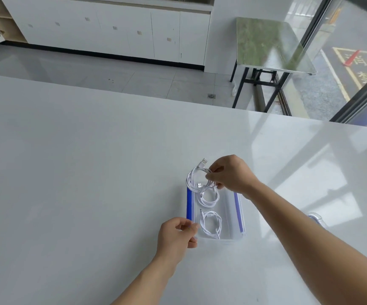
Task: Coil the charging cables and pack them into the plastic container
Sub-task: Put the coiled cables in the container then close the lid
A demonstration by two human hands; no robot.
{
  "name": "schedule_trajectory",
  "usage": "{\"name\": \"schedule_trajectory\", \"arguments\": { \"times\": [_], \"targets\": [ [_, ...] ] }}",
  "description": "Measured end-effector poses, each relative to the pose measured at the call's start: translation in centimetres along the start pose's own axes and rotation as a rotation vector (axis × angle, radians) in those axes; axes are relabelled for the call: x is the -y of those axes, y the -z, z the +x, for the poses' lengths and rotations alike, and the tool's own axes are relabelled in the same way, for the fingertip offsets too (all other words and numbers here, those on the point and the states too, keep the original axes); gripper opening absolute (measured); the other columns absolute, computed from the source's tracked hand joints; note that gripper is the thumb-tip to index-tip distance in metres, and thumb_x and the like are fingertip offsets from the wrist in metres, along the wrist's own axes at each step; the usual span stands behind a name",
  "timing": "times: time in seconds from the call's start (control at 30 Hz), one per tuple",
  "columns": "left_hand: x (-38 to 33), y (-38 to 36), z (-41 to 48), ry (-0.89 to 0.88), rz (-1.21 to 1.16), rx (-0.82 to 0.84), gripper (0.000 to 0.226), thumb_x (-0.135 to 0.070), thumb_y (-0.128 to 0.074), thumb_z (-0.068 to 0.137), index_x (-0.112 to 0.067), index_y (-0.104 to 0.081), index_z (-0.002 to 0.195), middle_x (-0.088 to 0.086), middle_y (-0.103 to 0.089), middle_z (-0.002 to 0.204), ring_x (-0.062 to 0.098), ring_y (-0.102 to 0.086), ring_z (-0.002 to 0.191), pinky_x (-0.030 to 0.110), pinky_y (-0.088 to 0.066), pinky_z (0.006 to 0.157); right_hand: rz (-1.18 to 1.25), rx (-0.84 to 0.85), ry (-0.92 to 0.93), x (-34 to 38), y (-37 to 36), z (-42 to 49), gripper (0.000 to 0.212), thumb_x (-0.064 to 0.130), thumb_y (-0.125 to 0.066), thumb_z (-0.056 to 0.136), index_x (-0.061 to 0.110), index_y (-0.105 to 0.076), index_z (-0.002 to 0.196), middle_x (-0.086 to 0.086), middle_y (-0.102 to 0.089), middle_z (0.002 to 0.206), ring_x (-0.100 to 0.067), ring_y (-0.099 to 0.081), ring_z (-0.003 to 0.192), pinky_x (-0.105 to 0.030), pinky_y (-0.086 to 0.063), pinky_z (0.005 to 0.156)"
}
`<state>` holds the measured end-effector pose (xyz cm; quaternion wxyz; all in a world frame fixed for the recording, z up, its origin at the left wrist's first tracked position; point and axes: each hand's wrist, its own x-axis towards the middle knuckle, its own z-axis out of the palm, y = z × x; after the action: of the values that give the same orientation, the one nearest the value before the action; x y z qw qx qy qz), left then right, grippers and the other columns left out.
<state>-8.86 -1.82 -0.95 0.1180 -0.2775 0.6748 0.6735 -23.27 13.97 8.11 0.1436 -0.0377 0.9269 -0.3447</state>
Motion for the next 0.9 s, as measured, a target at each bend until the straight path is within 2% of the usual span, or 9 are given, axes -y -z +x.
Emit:
{"name": "schedule_trajectory", "arguments": {
  "times": [0.13,0.27,0.4,0.57,0.73,0.8,0.83,0.9],
  "targets": [
    [0.1,0.0,0.0,-0.003,0.013,-0.001,0.015,-0.016,-0.079,0.080,-0.004,-0.071,0.081,0.011,-0.065,0.072,0.022,-0.064,0.052,0.046,-0.063,0.072,-0.168,0.001,-0.016,-1.3,0.9,-0.3,0.006,0.018,-0.073,0.080,0.012,-0.074,0.079,-0.009,-0.076,0.069,-0.025,-0.074,0.064,-0.037,-0.059,0.068],
    [-0.1,0.0,-0.1,-0.007,0.003,-0.003,0.015,-0.014,-0.079,0.081,-0.002,-0.071,0.082,0.011,-0.064,0.068,0.023,-0.063,0.053,0.044,-0.063,0.070,-0.285,0.026,-0.024,-1.8,0.3,0.2,0.007,0.020,-0.073,0.082,0.013,-0.073,0.084,-0.003,-0.071,0.071,-0.028,-0.071,0.075,-0.035,-0.058,0.070],
    [-0.2,0.0,0.0,-0.002,-0.007,0.001,0.015,-0.013,-0.080,0.081,0.000,-0.071,0.082,0.010,-0.063,0.065,0.023,-0.061,0.053,0.043,-0.063,0.068,-0.387,0.046,-0.066,-2.3,-0.7,1.2,0.012,0.019,-0.071,0.081,0.010,-0.073,0.089,-0.008,-0.074,0.085,-0.031,-0.069,0.082,-0.029,-0.049,0.063],
    [-0.1,0.0,0.0,-0.004,0.006,-0.001,0.015,-0.013,-0.080,0.081,-0.001,-0.071,0.082,0.010,-0.064,0.064,0.022,-0.061,0.053,0.040,-0.064,0.066,-0.490,0.092,-0.098,-2.3,-2.2,1.9,0.009,0.013,-0.068,0.078,0.008,-0.070,0.085,-0.014,-0.073,0.082,-0.035,-0.067,0.078,-0.031,-0.052,0.061],
    [-0.1,0.0,0.3,-0.035,0.076,-0.017,0.013,-0.014,-0.080,0.081,-0.004,-0.071,0.078,0.008,-0.064,0.064,0.022,-0.060,0.052,0.043,-0.063,0.067,-0.591,0.118,-0.095,-1.9,-3.3,2.0,0.009,0.003,-0.061,0.084,0.005,-0.063,0.092,-0.014,-0.059,0.083,-0.035,-0.057,0.076,-0.032,-0.044,0.062],
    [-0.1,-0.1,0.4,-0.072,0.144,-0.026,0.012,-0.015,-0.080,0.080,-0.008,-0.070,0.078,0.005,-0.064,0.063,0.021,-0.061,0.050,0.045,-0.063,0.068,-0.614,0.113,-0.093,-1.8,-3.5,2.0,0.019,0.000,-0.057,0.086,0.002,-0.064,0.103,-0.018,-0.063,0.092,-0.036,-0.057,0.080,-0.032,-0.043,0.064],
    [-0.2,-0.1,0.5,-0.093,0.172,-0.032,0.010,-0.014,-0.079,0.080,-0.010,-0.070,0.080,0.003,-0.063,0.063,0.021,-0.062,0.050,0.046,-0.062,0.068,-0.617,0.109,-0.087,-1.9,-3.5,2.1,0.022,-0.001,-0.056,0.087,0.001,-0.063,0.107,-0.017,-0.064,0.092,-0.036,-0.055,0.079,-0.032,-0.043,0.065],
    [-0.4,-0.1,0.4,-0.128,0.217,-0.039,0.011,-0.013,-0.078,0.081,-0.015,-0.068,0.085,-0.001,-0.060,0.062,0.022,-0.064,0.051,0.048,-0.062,0.069,-0.621,0.113,-0.075,-1.7,-3.6,1.9,0.020,-0.002,-0.054,0.086,0.000,-0.063,0.104,-0.009,-0.052,0.073,-0.034,-0.051,0.077,-0.032,-0.042,0.065]
  ]
}}
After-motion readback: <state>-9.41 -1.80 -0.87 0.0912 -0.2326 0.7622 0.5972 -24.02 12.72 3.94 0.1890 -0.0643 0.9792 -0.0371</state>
